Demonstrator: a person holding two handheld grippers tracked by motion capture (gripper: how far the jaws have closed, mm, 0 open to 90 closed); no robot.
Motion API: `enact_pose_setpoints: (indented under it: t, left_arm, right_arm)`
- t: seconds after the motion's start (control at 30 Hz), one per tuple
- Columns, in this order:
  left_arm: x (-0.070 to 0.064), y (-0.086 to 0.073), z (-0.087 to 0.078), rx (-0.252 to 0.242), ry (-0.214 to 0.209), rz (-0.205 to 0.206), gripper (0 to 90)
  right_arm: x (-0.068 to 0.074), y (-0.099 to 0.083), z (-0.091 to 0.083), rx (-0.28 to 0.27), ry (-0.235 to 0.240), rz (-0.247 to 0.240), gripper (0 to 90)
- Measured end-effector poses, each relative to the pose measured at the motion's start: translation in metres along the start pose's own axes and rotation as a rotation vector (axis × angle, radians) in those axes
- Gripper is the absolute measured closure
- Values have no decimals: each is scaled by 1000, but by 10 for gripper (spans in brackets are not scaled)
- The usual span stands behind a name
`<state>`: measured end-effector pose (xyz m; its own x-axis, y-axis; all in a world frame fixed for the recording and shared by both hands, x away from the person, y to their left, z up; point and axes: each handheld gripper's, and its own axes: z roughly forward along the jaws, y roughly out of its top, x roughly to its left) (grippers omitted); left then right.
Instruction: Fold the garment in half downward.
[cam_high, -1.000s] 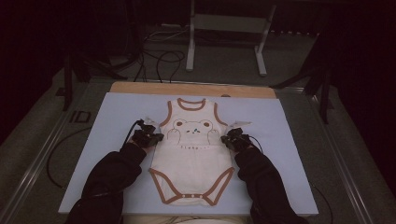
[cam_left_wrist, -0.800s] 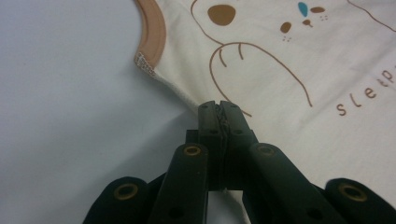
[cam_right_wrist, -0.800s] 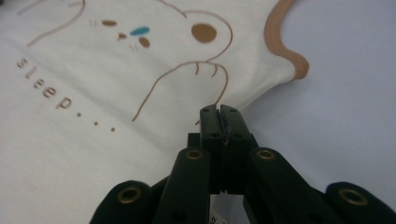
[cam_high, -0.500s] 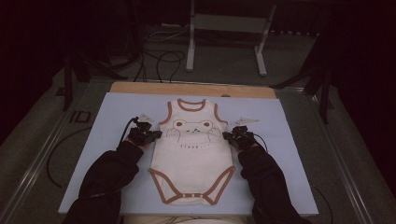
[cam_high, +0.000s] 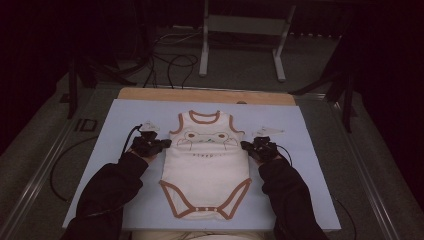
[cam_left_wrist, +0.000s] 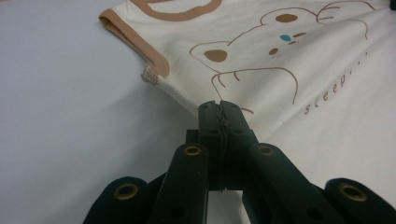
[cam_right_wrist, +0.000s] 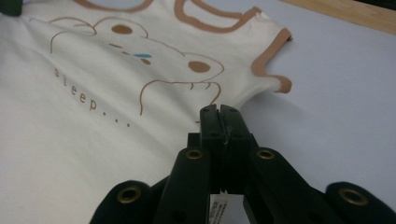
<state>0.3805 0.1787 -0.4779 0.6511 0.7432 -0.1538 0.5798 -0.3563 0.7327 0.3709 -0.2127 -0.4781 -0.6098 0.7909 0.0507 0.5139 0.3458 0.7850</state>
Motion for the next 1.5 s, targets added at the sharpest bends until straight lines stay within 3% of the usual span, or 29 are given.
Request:
enact_pose_setpoints:
  t: [0.2, 0.7, 1.2, 1.5]
  left_arm:
    - [-9, -2, -10, -7, -24, 14, 900]
    - [-35, -15, -37, 11, -72, 86, 900]
    - [-50, -46, -50, 44, -114, 83, 900]
    - [-55, -62, -47, 73, -142, 66, 900]
  right_arm:
    - [11, -2, -16, -23, 5, -26, 900]
    - [33, -20, -40, 0, 34, -76, 900]
    - [56, -48, -57, 36, 73, -87, 900]
    - [62, -63, -60, 68, 86, -87, 900]
